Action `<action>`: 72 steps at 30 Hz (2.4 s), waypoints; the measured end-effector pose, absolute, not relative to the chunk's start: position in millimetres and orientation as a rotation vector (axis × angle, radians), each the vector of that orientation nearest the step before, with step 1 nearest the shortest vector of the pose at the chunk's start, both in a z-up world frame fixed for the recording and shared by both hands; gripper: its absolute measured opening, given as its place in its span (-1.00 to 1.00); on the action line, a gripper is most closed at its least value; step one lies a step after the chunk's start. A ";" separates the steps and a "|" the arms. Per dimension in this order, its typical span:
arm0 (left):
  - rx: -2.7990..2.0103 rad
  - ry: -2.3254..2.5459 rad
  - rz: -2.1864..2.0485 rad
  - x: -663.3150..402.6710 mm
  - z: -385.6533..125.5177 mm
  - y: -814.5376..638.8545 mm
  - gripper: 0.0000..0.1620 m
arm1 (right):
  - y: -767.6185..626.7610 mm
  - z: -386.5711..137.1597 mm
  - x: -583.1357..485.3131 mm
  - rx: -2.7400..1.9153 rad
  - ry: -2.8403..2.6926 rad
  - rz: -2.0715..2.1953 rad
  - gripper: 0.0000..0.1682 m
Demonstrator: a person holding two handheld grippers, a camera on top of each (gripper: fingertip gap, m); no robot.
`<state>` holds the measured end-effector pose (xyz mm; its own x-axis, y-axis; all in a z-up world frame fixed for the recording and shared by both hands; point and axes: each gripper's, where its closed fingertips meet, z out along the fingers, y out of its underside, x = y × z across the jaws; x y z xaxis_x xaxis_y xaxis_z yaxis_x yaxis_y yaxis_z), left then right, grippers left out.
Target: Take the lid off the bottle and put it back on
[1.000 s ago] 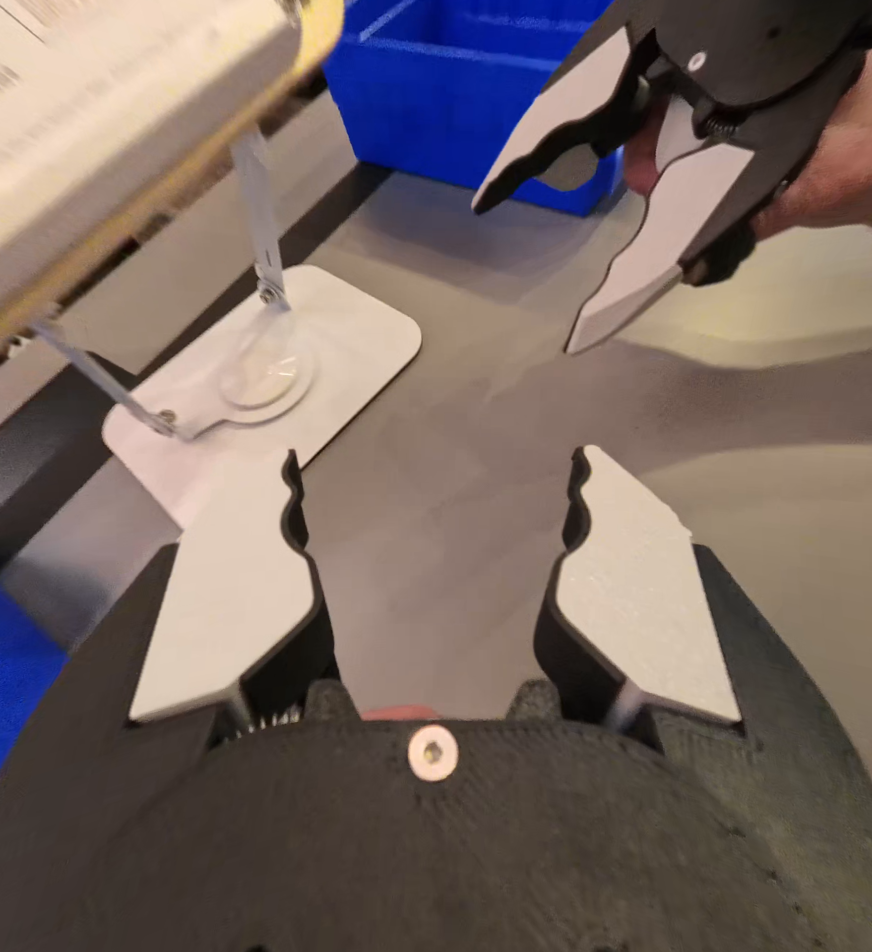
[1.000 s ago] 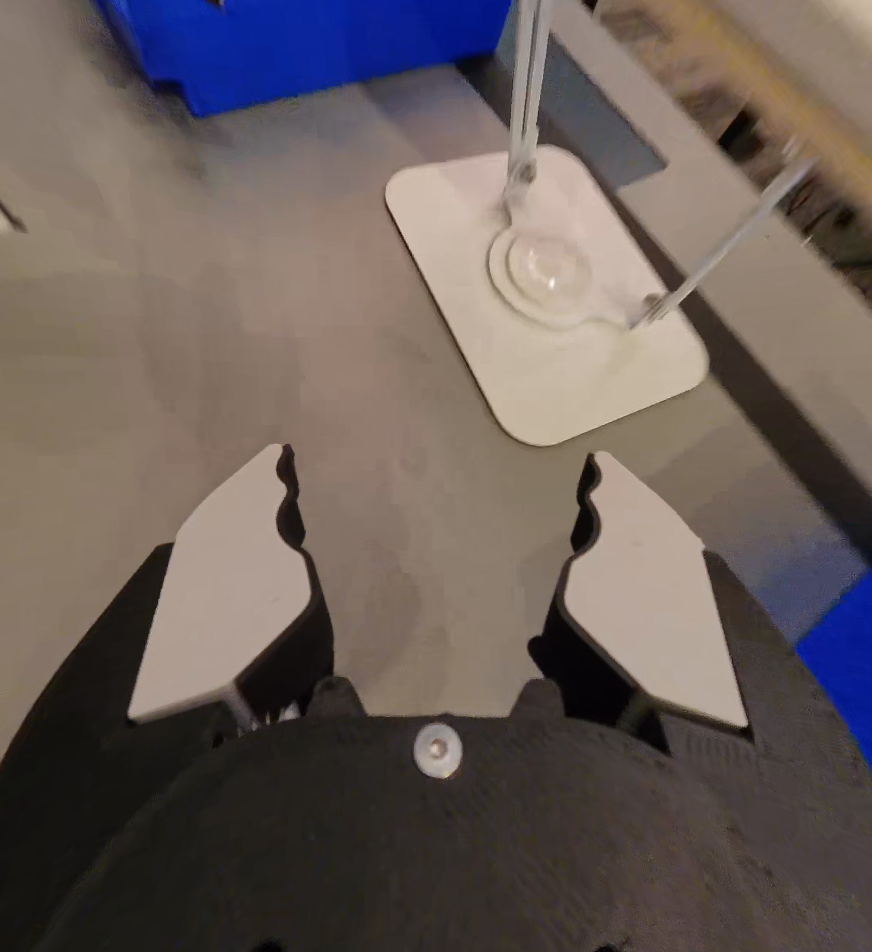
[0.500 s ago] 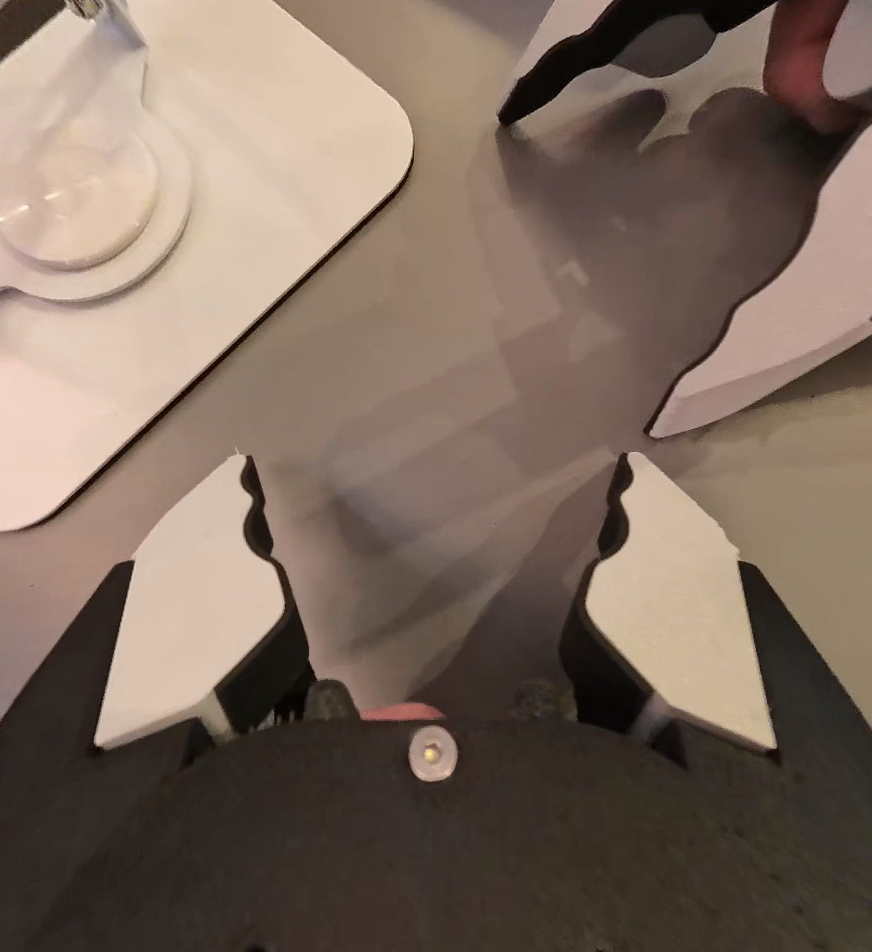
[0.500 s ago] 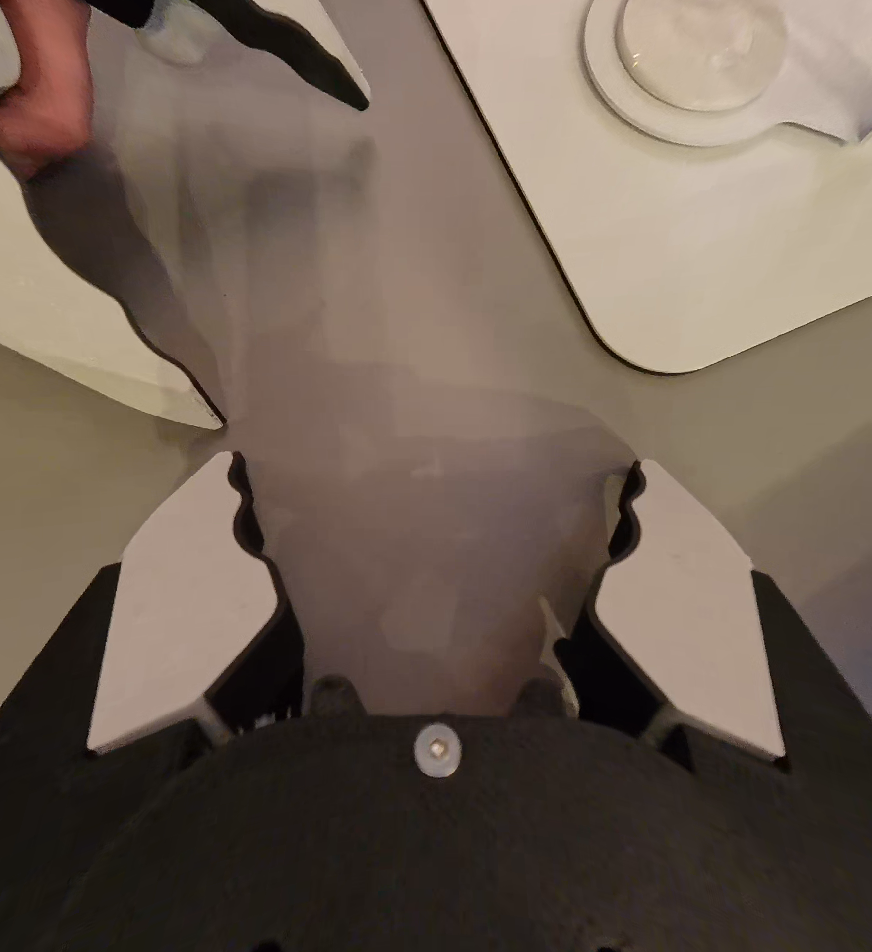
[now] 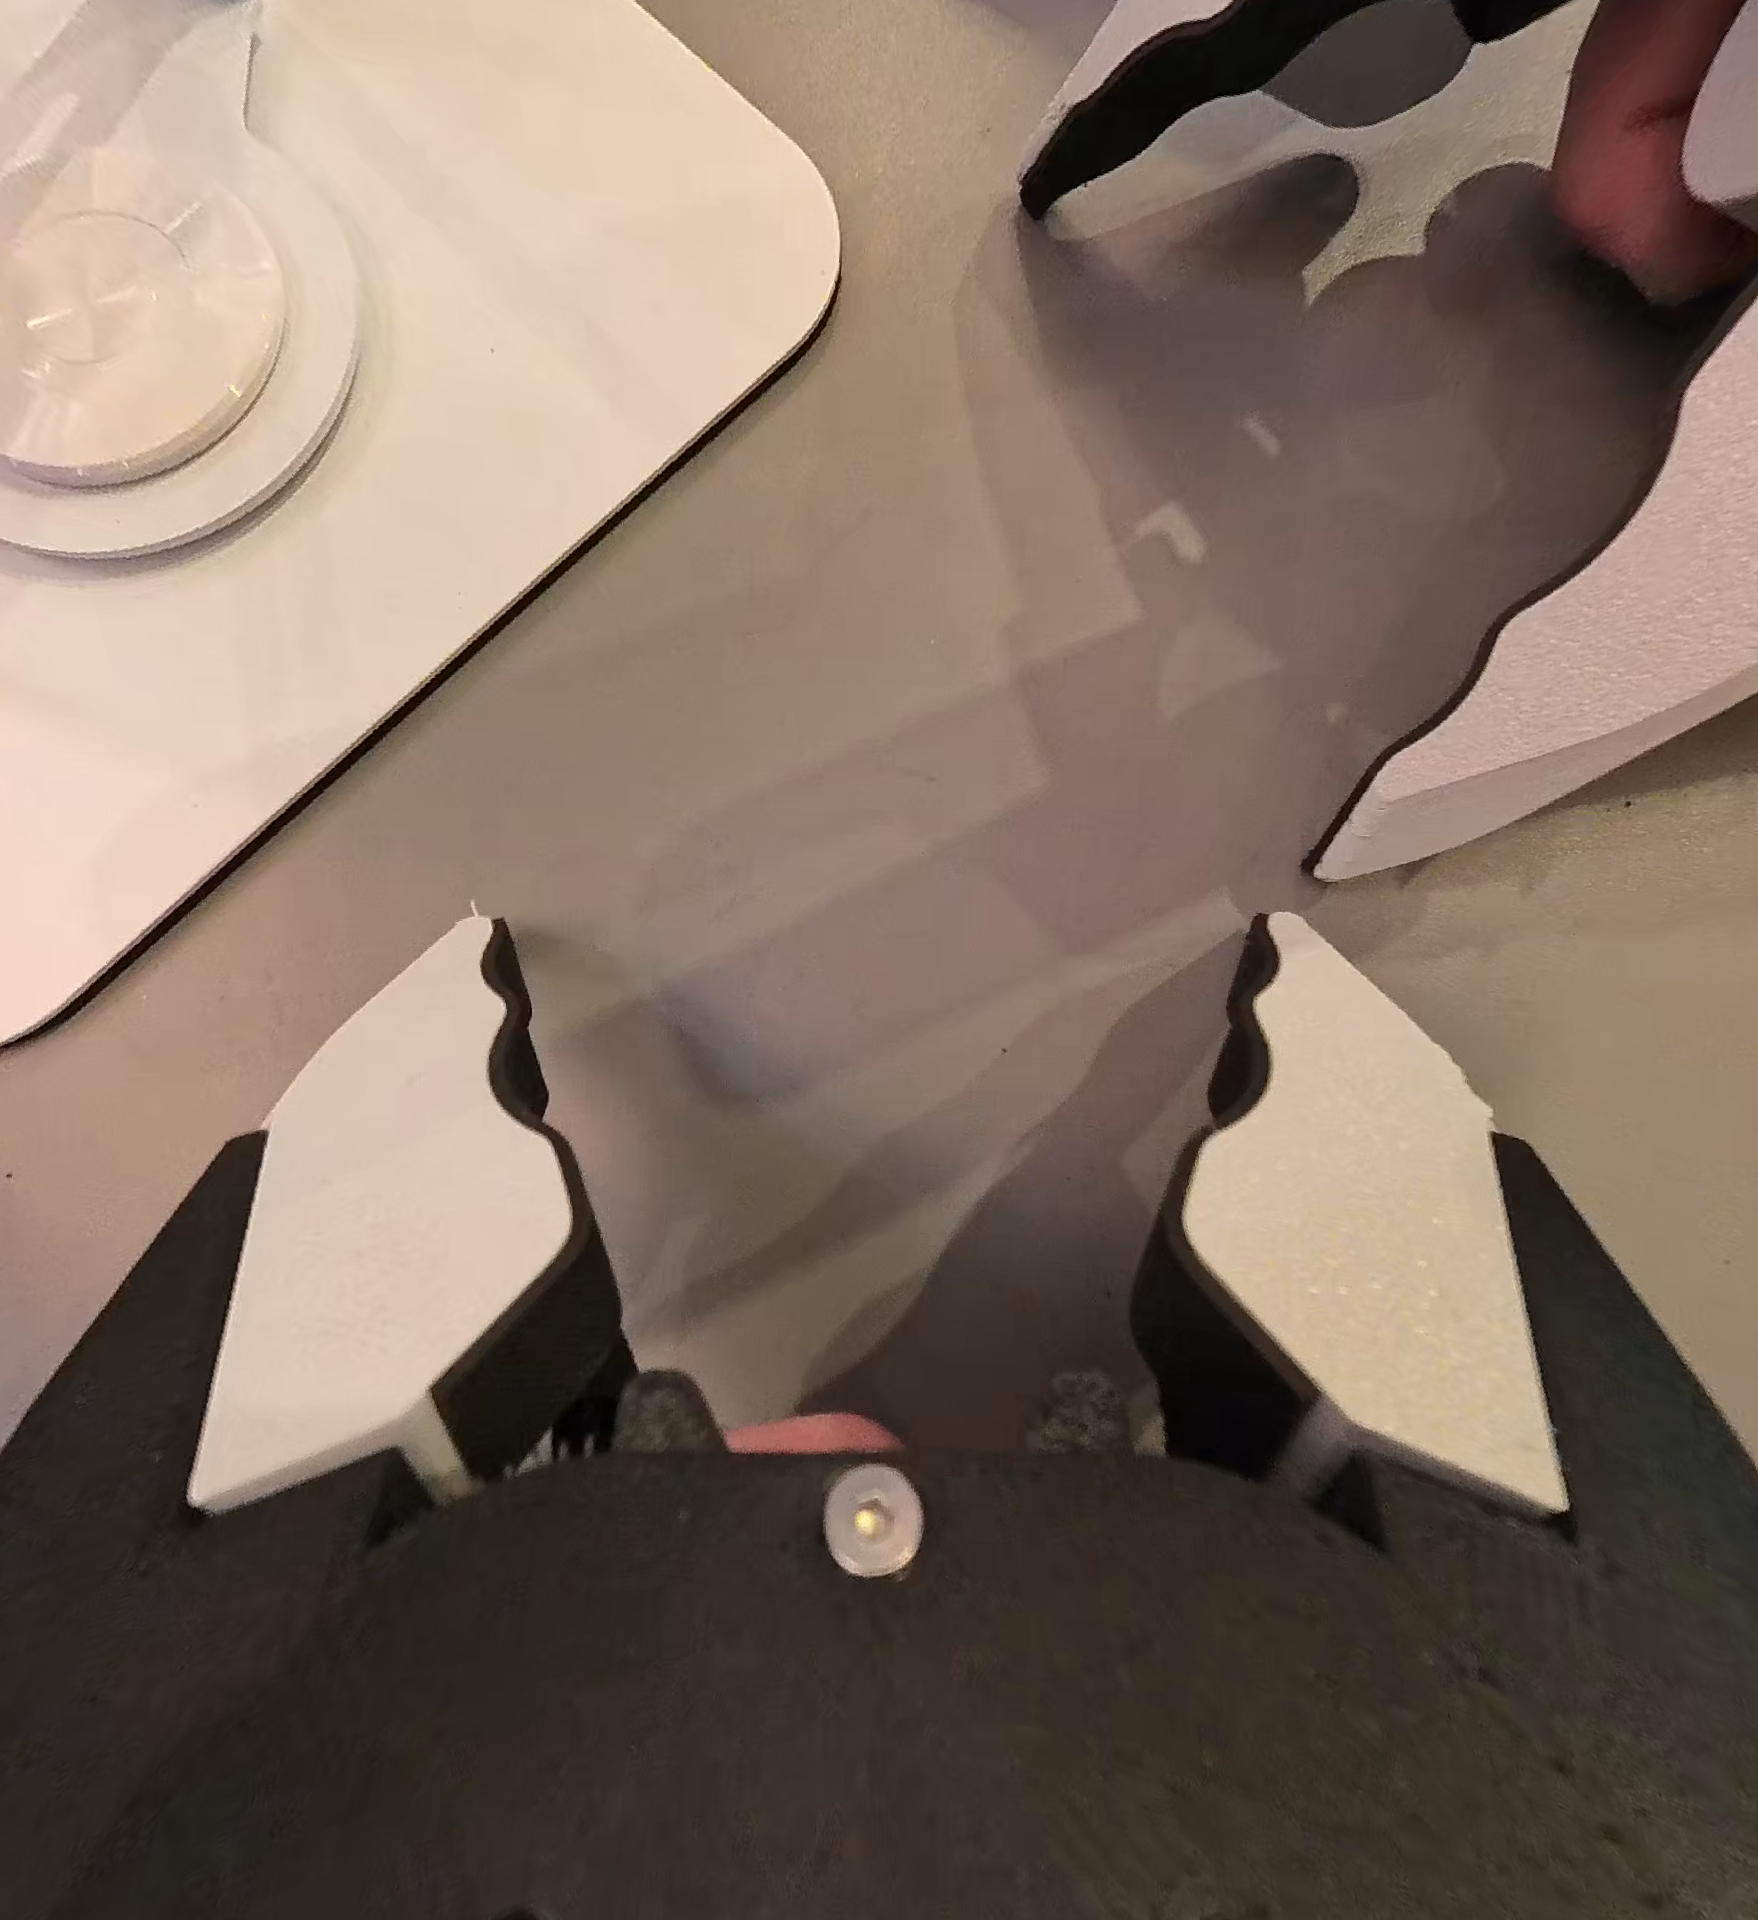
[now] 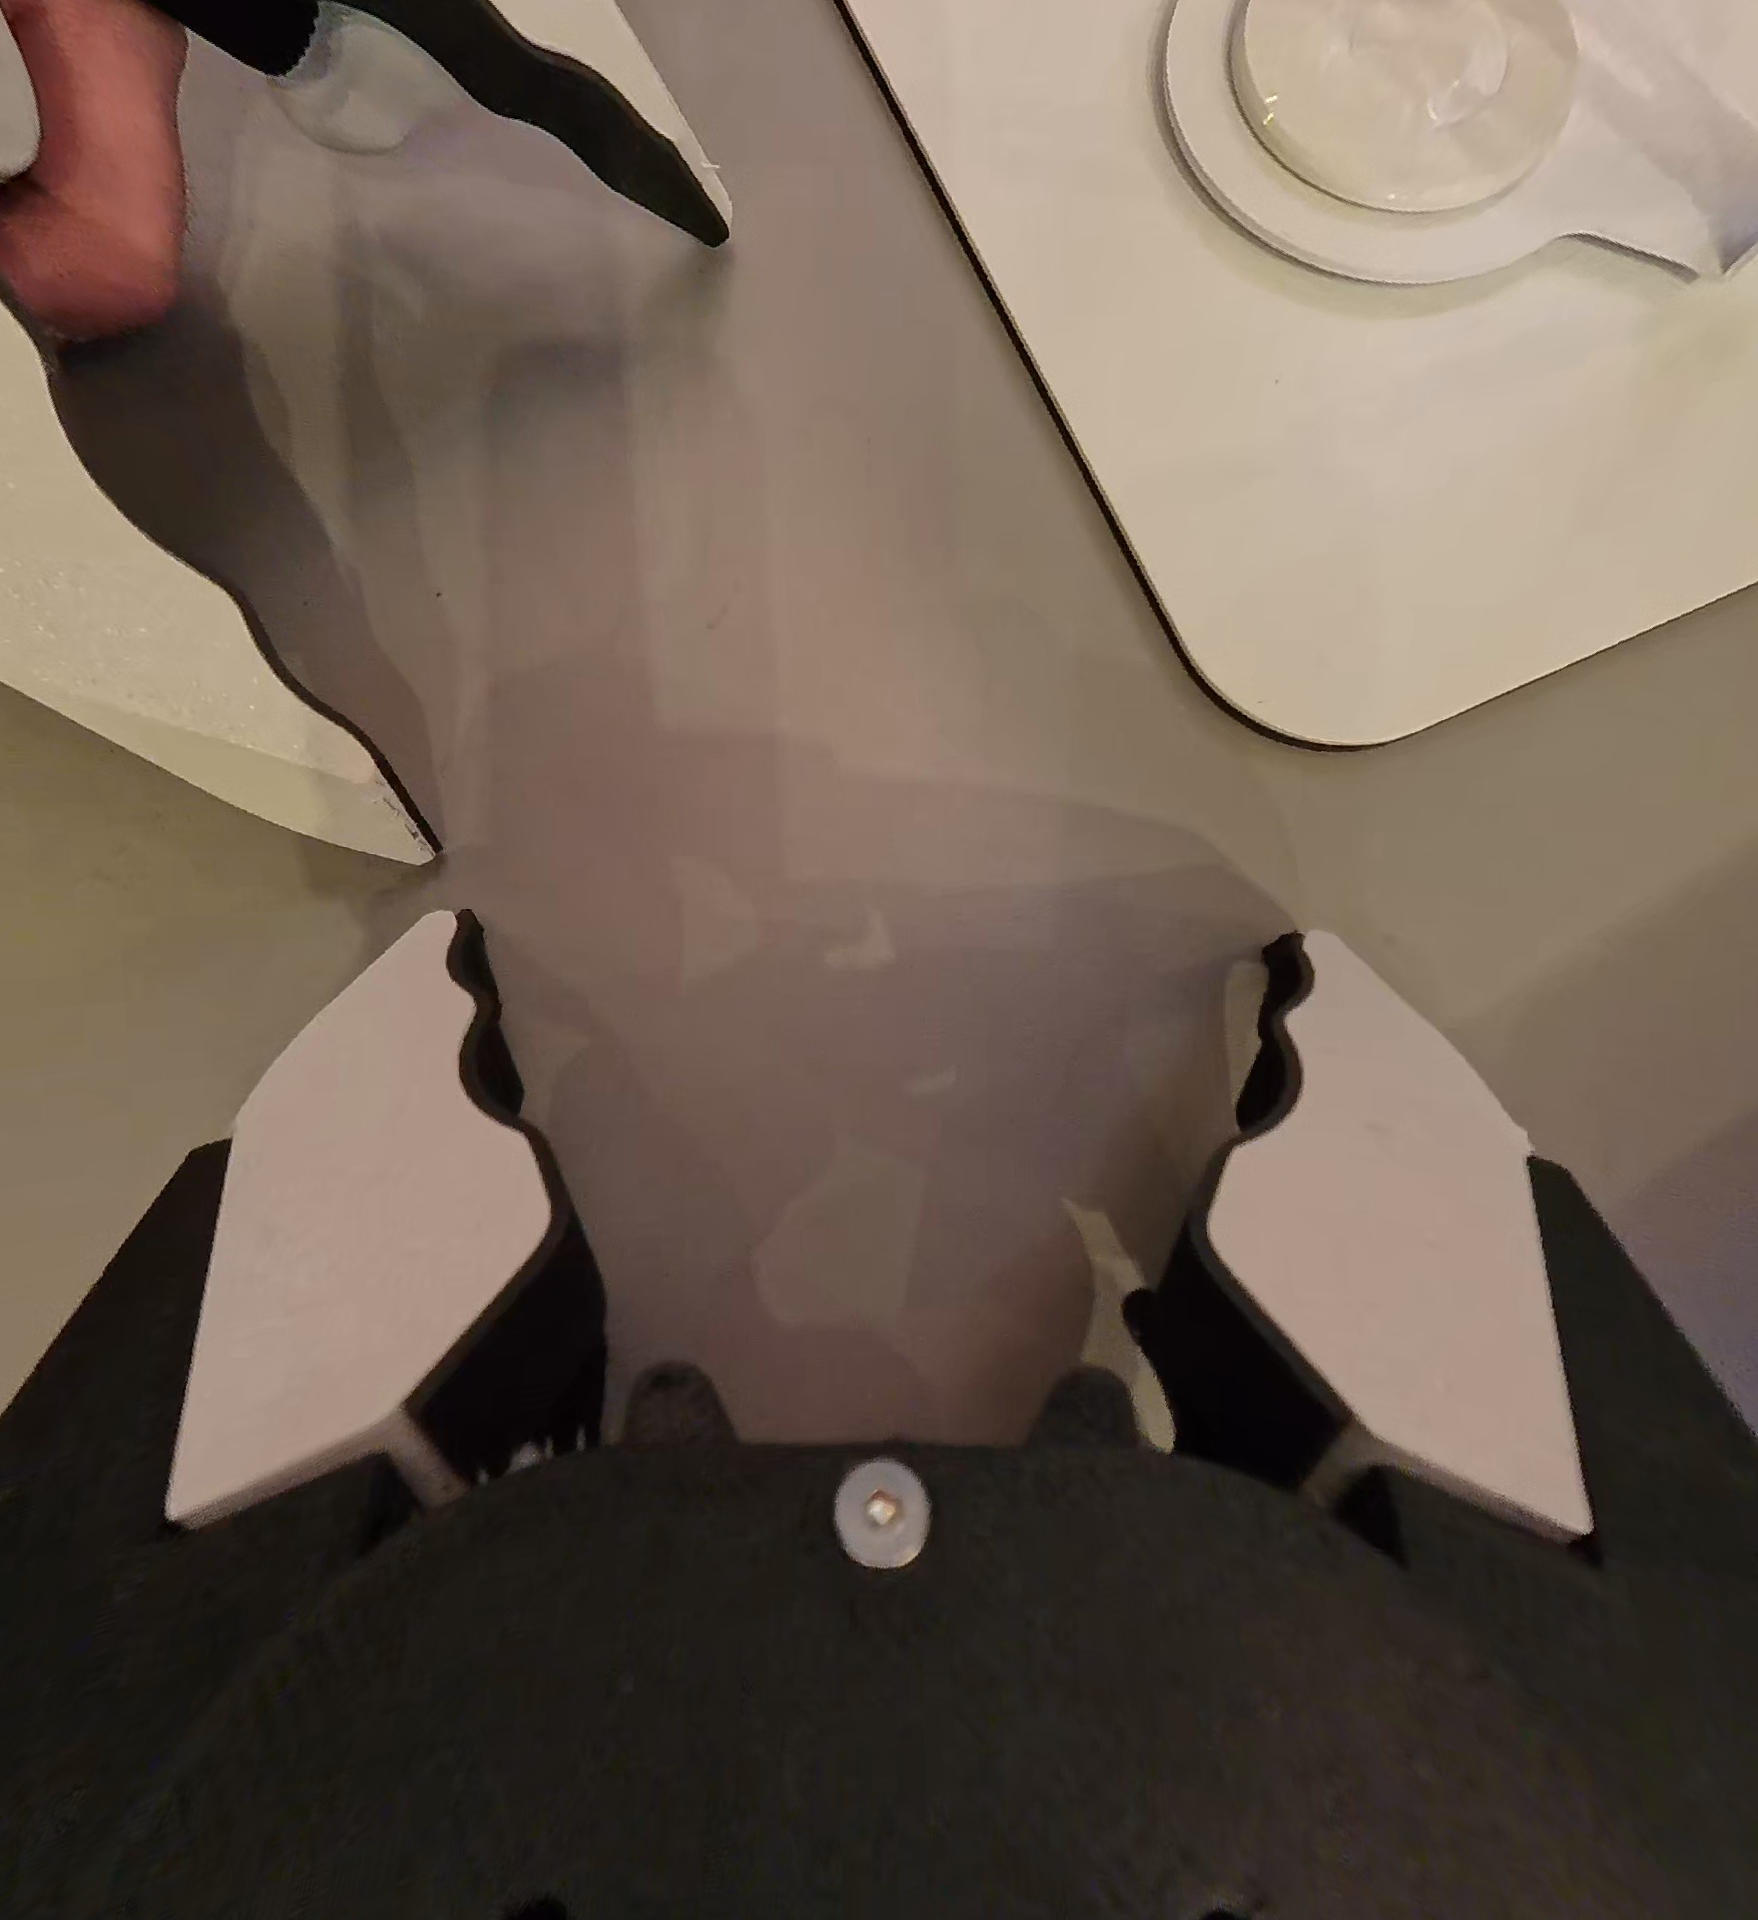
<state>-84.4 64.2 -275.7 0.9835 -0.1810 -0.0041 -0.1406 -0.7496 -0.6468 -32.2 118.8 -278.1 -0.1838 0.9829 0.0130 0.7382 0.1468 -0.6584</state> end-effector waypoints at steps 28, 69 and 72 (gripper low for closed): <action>-2.413 -0.573 -0.045 -323.7 -166.5 -54.0 0.33 | 120.3 -277.5 -32.9 -1.633 -1.989 0.743 0.56; -1.806 0.372 -0.245 -86.1 -111.4 -12.7 0.08 | 53.6 -146.3 -31.9 -1.214 -1.652 1.618 0.46; -1.808 0.430 -0.388 -43.9 -145.5 19.6 0.08 | 38.4 -116.7 -24.3 -1.109 -1.558 1.791 0.46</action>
<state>-43.9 19.6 -145.5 0.8771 -0.4784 0.0426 -0.0916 -0.2538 -0.9629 -24.3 38.4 -116.7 -0.5325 0.8106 -0.2438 0.1293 -0.2068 -0.9698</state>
